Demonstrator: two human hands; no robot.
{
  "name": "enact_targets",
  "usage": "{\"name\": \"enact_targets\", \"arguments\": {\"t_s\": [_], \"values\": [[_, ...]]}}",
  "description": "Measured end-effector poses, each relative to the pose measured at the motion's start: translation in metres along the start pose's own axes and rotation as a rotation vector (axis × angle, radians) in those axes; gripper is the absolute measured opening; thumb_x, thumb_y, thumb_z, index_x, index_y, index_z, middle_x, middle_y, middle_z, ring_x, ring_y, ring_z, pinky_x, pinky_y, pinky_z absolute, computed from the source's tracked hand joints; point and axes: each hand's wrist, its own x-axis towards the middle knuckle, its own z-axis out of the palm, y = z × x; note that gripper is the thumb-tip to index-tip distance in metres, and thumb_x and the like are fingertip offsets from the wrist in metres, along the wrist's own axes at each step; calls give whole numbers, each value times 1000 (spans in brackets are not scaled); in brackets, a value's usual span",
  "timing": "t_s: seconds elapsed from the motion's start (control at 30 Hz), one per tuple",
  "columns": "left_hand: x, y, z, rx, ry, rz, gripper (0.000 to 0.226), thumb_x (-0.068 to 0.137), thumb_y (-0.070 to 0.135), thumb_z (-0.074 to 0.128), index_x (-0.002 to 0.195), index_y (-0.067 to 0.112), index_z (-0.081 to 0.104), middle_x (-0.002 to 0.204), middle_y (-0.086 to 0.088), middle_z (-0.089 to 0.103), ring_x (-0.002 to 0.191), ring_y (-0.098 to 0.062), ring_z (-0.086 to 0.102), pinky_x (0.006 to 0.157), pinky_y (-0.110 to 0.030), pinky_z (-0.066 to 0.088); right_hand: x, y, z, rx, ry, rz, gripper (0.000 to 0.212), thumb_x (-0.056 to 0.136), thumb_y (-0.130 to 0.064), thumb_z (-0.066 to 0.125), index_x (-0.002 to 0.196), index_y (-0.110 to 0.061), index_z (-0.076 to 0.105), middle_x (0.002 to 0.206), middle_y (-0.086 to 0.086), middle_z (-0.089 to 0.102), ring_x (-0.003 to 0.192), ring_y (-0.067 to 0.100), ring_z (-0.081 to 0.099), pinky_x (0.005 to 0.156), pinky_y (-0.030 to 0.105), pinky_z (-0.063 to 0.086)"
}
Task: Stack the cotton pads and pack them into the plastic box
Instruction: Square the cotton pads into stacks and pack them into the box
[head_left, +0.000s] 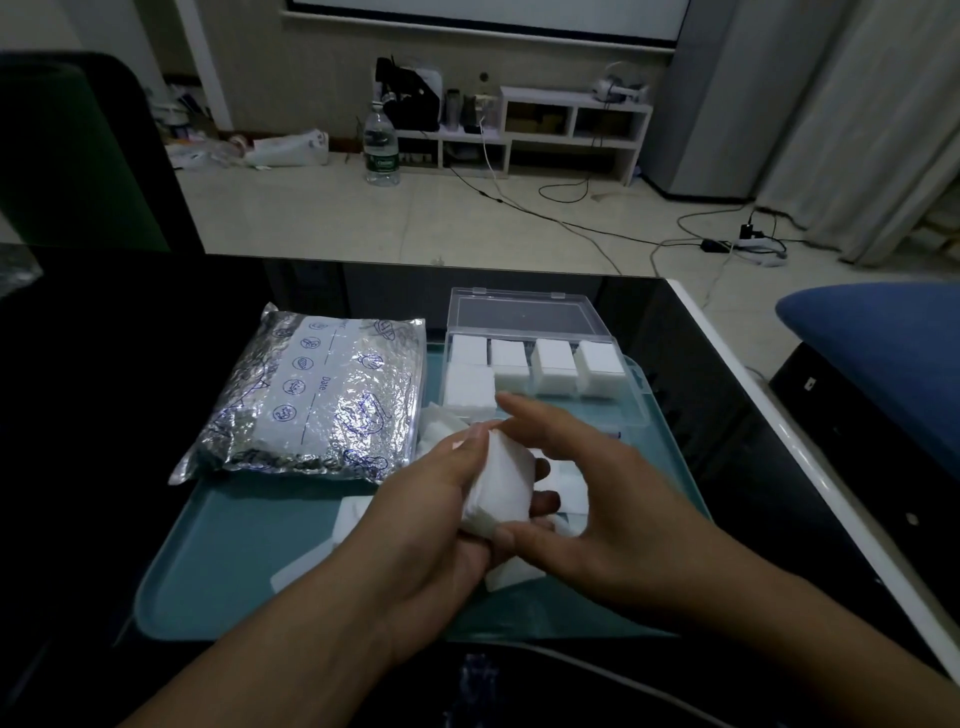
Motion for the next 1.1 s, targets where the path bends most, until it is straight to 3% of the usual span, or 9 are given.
{"name": "enact_targets", "arguments": {"t_s": [0.17,0.27,0.33,0.37,0.57,0.8,1.1], "values": [[2,-5,1,25,6,20,34,99,35,48,113,11,67,98,-25,69,63,-30,64,55,-34,55,-1,-2,-3,66,-55,25,84,81,-32,73,146,-48,23,129,-34,47,116,-22,40,89,-3,32],[4,-8,0,22,-23,0,39,99,40,44,122,14,64,111,-30,67,83,-42,67,80,-49,57,-3,-8,-4,161,-88,46,88,80,-24,75,145,-47,20,129,-33,44,103,-26,47,77,-5,37],[5,-7,-1,-2,-46,-37,39,100,40,43,124,17,62,119,-32,63,105,-52,62,97,-59,48,-3,-10,-5,205,-110,58,95,78,-20,79,145,-45,18,124,-37,41,96,-29,48,72,-6,37],[4,-7,-2,-15,-60,-54,37,101,37,43,125,17,62,120,-32,62,110,-53,59,99,-61,46,-3,-10,-5,208,-113,62,97,77,-19,80,146,-44,17,123,-36,41,96,-28,49,71,-6,37],[0,-5,-2,-26,-135,-39,45,94,23,50,139,17,51,122,-27,63,91,-43,69,72,-46,58,-1,-5,-5,190,-70,66,97,75,-22,82,145,-48,19,118,-27,52,110,-10,52,76,-2,40],[7,-6,-5,-58,-132,-108,47,96,41,47,129,9,56,123,-31,61,106,-52,62,94,-58,50,-1,-7,-8,192,-78,62,94,75,-17,82,144,-45,24,121,-25,53,108,-18,50,75,-3,40],[3,-7,-4,77,-175,-80,34,99,34,48,114,11,68,120,-28,64,89,-40,64,78,-45,53,-2,-8,-8,170,-105,64,97,75,-22,82,146,-49,22,128,-24,50,108,-13,53,77,2,44]]}}
